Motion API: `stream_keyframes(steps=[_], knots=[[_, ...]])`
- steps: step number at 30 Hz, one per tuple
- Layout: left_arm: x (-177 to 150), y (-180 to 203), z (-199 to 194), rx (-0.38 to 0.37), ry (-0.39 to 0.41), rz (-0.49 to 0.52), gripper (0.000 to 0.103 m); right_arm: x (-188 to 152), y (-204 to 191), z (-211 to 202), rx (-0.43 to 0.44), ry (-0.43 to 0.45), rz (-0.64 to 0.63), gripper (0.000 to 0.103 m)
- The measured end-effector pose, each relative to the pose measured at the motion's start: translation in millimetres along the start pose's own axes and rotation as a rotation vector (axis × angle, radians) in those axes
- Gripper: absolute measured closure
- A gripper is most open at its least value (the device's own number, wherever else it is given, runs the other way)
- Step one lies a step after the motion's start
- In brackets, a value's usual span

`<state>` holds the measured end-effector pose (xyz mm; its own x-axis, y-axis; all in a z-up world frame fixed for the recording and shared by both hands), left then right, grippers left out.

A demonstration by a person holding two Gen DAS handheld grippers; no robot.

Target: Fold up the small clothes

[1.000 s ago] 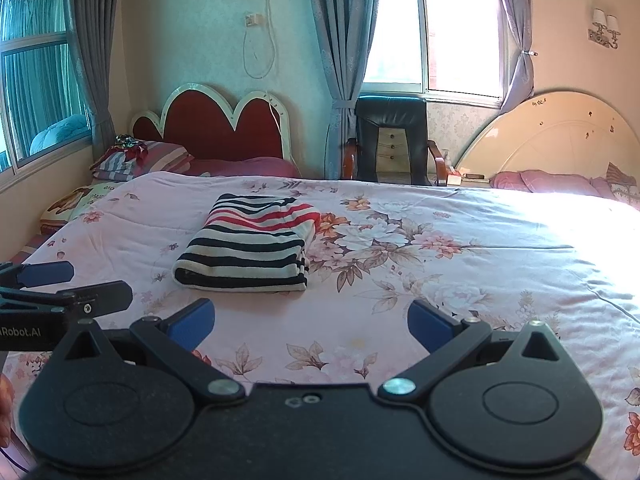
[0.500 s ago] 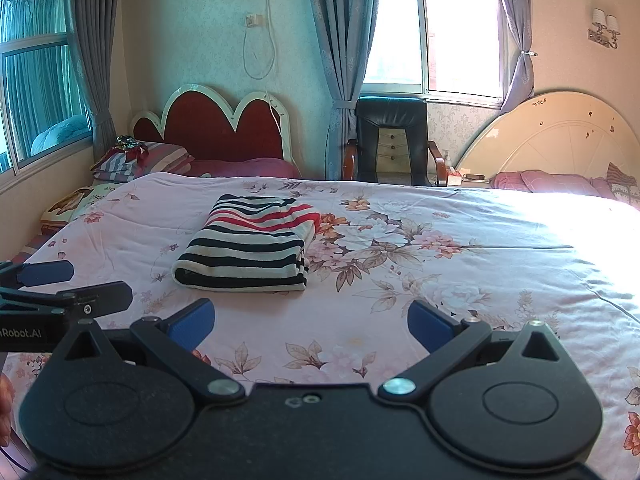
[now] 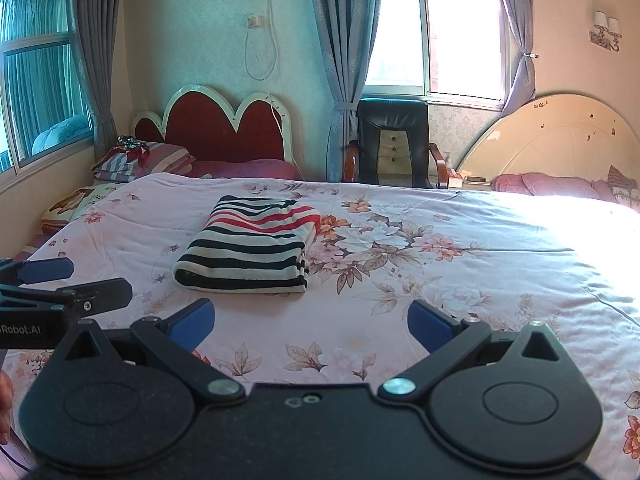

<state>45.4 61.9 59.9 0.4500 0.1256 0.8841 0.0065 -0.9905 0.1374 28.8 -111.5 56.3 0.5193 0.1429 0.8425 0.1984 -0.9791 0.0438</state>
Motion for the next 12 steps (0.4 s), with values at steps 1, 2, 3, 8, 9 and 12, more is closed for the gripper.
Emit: stream_keyframes(steps=[1, 2, 3, 8, 9, 12], knots=[[-0.1, 0.3, -0.8, 0.000, 0.003, 0.001, 0.000, -0.1, 0.1, -0.1, 0.002, 0.000, 0.002, 0.001], [-0.2, 0.1, -1.1, 0.000, 0.005, 0.003, 0.000, -0.1, -0.1, -0.1, 0.002, 0.000, 0.002, 0.001], [-0.2, 0.3, -1.5, 0.000, 0.007, 0.004, 0.000, 0.0, -0.3, 0.1, 0.001, 0.000, 0.002, 0.001], [0.8, -0.6, -2.4, 0.008, 0.021, 0.018, 0.000, -0.1, -0.2, 0.0, 0.002, 0.001, 0.001, 0.001], [1.4, -1.2, -3.3, 0.013, 0.029, 0.013, 0.000, 0.0, -0.3, 0.0, 0.002, 0.002, 0.001, 0.001], [2.4, -2.1, -3.9, 0.015, 0.029, 0.004, 0.000, -0.2, -0.4, 0.2, 0.002, 0.000, 0.003, 0.001]])
Point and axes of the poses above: each gripper's, at about its wrist camera, not at the fingertips, and z roughly the way its jaws point, y to its right, x to its top, the point moved 2 cm from there along z, roughly the way its jaws point, and after that the axes turned 4 degrees about -z, right-handed, at the moved point
